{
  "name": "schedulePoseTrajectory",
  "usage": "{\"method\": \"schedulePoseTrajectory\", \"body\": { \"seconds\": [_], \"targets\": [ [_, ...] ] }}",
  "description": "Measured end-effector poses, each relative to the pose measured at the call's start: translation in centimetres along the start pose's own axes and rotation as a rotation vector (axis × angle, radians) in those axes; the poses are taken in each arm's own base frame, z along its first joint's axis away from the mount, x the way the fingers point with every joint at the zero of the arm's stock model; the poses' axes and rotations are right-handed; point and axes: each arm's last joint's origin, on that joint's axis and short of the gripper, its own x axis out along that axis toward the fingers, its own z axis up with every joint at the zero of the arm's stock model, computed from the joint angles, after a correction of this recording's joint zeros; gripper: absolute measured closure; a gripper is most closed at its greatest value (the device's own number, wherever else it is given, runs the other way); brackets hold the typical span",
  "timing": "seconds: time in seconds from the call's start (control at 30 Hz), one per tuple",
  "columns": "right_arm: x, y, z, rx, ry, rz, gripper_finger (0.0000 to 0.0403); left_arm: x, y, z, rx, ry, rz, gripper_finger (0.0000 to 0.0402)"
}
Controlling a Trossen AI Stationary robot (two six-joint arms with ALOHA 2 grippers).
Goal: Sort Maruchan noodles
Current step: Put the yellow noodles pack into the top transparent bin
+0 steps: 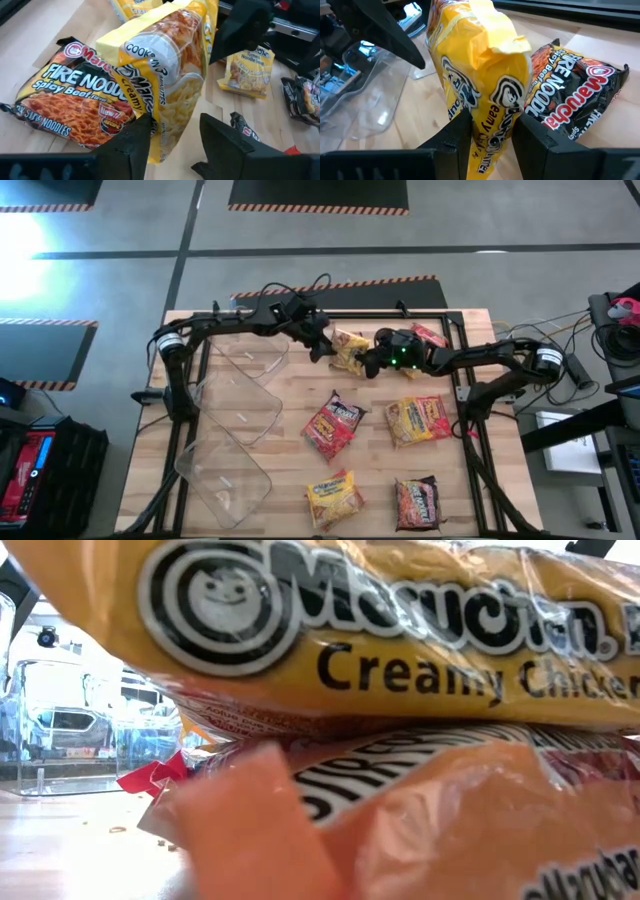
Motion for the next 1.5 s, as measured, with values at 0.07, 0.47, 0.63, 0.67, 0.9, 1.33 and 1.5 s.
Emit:
{"method": "schedulePoseTrajectory", "body": {
  "seconds": [0.07, 0.47, 0.63, 0.67, 0.9, 1.33, 1.5],
  "targets": [
    [0.0, 0.0, 0.0, -0.005, 0.006, 0.005, 0.0293, 0.0, 0.0, 0.0, 0.002, 0.002, -0.003, 0.0235],
    [-0.1, 0.1, 0.1, -0.016, 0.004, 0.019, 0.0294, -0.6, -0.5, -0.3, 0.023, 0.052, -0.015, 0.0207],
    [-0.1, 0.1, 0.1, -0.045, -0.001, 0.014, 0.0294, -0.8, -0.7, -0.1, 0.031, 0.040, -0.011, 0.0206],
    [-0.1, 0.1, 0.1, -0.054, -0.002, 0.014, 0.0294, -0.8, -0.7, -0.1, 0.031, 0.040, -0.012, 0.0206],
    [-0.1, 0.2, 0.3, -0.095, -0.005, 0.039, 0.0294, -0.8, -0.6, -0.1, 0.030, 0.040, -0.008, 0.0206],
    [-0.1, 0.5, 0.4, -0.134, 0.007, 0.077, 0.0324, -0.8, -0.5, -0.1, 0.027, 0.039, 0.016, 0.0206],
    [-0.2, 0.6, 0.4, -0.127, 0.014, 0.083, 0.0351, -1.0, -0.4, -0.2, 0.019, 0.049, 0.032, 0.0206]
  ]
}}
